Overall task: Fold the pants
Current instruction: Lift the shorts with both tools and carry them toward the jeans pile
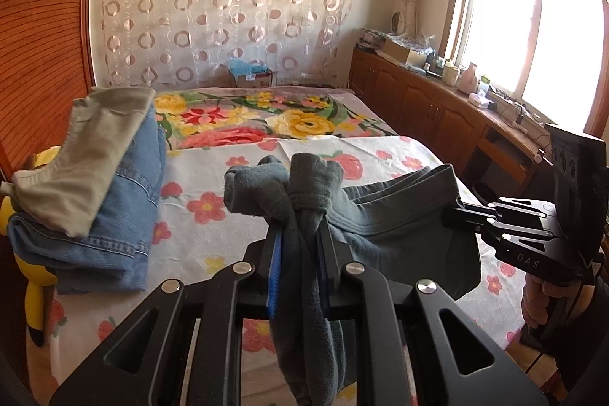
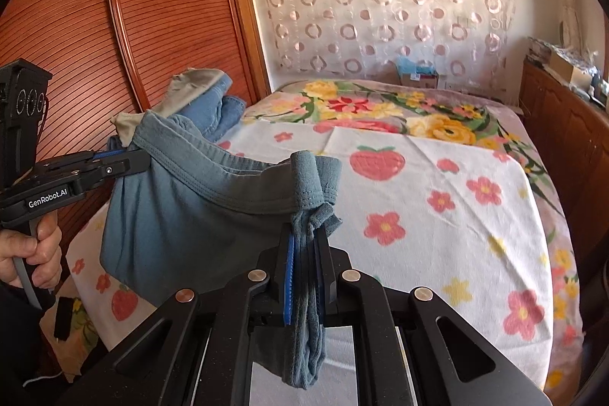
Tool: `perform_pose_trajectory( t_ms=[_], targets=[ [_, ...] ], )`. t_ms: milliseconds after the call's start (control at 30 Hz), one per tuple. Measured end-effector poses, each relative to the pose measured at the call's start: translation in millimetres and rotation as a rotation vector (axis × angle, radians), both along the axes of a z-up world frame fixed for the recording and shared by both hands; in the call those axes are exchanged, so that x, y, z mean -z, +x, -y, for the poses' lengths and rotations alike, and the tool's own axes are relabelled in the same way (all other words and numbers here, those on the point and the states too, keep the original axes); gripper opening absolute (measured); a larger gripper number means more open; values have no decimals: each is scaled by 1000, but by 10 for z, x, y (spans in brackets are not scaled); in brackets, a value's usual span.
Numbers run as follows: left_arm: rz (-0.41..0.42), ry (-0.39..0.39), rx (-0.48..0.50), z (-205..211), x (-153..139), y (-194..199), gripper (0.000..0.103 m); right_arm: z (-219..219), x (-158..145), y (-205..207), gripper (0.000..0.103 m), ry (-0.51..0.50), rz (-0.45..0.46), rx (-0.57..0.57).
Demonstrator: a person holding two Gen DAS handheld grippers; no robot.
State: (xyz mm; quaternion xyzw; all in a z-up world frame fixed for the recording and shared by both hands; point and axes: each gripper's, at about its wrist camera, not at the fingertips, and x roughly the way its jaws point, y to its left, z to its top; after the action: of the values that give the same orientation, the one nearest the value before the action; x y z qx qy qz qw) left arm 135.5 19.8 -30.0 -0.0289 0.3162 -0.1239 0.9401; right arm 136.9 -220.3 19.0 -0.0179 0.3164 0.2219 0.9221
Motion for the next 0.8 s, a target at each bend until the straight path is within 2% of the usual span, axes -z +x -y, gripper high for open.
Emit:
perform_pose_trajectory(
  t_ms=[367, 567, 800],
  targets=[
    [60, -5, -74, -371, -146, -60, 17, -259, -47, 143, 9, -46, 71, -88],
    [92, -26, -114, -611, -205, -44, 17, -359, -78, 378, 8, -41, 104, -132],
    [145, -32, -170, -917, -411, 42, 17, -503, -217, 756, 8, -16, 167, -185]
  ],
)
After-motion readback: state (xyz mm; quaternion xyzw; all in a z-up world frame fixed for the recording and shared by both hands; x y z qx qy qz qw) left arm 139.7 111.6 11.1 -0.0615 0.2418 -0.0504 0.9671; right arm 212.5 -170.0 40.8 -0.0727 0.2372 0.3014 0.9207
